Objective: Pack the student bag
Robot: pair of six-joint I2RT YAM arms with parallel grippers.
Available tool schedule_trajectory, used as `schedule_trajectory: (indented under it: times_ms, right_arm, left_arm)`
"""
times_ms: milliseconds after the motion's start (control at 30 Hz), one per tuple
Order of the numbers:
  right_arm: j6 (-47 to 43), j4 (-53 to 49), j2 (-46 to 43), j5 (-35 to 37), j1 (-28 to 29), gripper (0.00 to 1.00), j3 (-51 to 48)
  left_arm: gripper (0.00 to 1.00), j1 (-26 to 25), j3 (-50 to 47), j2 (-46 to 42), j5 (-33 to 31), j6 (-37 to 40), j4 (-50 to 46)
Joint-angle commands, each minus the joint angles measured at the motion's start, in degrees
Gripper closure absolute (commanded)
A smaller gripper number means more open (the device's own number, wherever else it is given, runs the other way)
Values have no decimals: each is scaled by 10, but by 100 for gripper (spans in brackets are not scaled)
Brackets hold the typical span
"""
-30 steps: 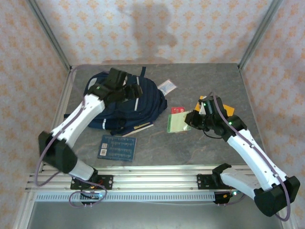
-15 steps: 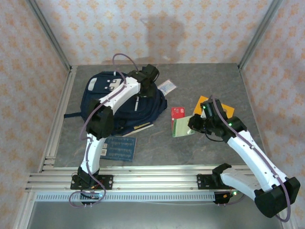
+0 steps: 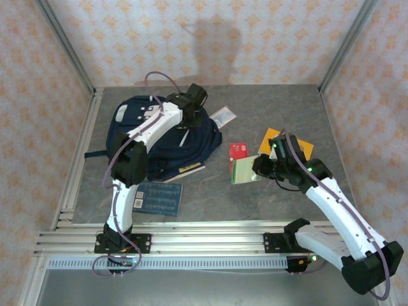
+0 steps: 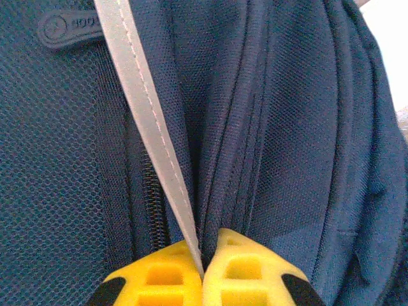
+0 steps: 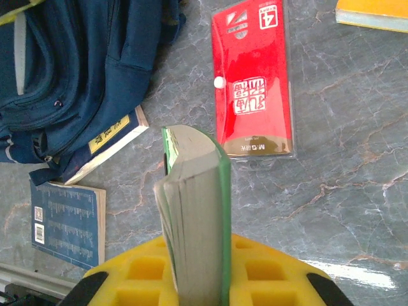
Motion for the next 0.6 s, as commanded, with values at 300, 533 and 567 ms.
schedule_trajectory:
  times_ms: [300,533,567]
  right_arm:
    - [-26,17,15,37,-2,100,104]
    - [-28,39,36,38,-2,100,159]
    - [-29,44,38,35,-2,100,166]
  left_arm:
    - [100,1,-63,-274,-79,62,7]
    - [100,8,-47,-341,-43,129,6]
    - [100,8,-44,-343,-38,135,3]
